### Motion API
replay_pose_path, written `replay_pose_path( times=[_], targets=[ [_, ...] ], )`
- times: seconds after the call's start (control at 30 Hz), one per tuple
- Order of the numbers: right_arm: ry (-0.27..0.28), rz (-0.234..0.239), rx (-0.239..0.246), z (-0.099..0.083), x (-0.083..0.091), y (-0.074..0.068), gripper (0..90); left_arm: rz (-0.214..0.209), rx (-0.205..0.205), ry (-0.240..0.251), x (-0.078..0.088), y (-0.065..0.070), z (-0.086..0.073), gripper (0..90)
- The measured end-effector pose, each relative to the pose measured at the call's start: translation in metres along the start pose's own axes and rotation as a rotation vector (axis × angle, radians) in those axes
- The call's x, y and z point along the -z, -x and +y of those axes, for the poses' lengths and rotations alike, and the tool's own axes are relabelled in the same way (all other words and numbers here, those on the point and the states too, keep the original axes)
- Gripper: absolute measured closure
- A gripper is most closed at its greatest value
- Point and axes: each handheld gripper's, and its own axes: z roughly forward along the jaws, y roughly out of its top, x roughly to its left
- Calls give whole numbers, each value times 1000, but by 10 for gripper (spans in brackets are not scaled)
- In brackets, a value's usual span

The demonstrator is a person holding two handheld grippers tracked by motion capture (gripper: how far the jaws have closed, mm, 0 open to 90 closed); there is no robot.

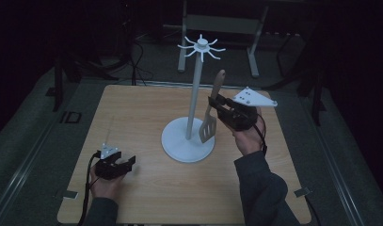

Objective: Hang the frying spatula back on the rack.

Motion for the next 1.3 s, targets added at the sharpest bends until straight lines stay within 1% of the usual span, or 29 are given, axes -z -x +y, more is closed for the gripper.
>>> replay_pose_path(
  times=[0.07, 0.13, 0.37, 0.5, 0.6, 0.7, 0.83, 1.07, 1.2, 1.3],
  targets=[
    [2, 9, -12, 1, 1, 0, 745, -1, 1, 2, 0, 0, 0, 345],
    [7, 14, -13, 3, 1, 1, 746, 0, 1, 1, 0, 0, 0, 345],
    [-7, 6, -10, 8, 0, 2, 745, 2, -1, -2, 0, 0, 0, 342],
    [-10, 3, -24, 10, -1, 4, 745, -2, -7, -2, -1, 1, 0, 342],
    [-5, 20, -38, 13, 0, 4, 746, -2, -5, -3, 0, 1, 0, 342],
    [-5, 27, -47, 15, 0, 4, 745, -2, -6, -2, 0, 1, 0, 341],
    [-5, 29, -35, 21, -1, 4, 745, -1, -2, -3, 0, 1, 0, 341],
    [-10, 40, -39, 27, 1, 7, 745, -1, -3, -3, 0, 1, 0, 339],
    [-26, 52, -36, 30, 1, 7, 745, -1, -5, -3, 0, 1, 0, 339],
    [-35, 52, -30, 31, 0, 7, 745, -2, -5, -3, 0, 1, 0, 338]
  ],
)
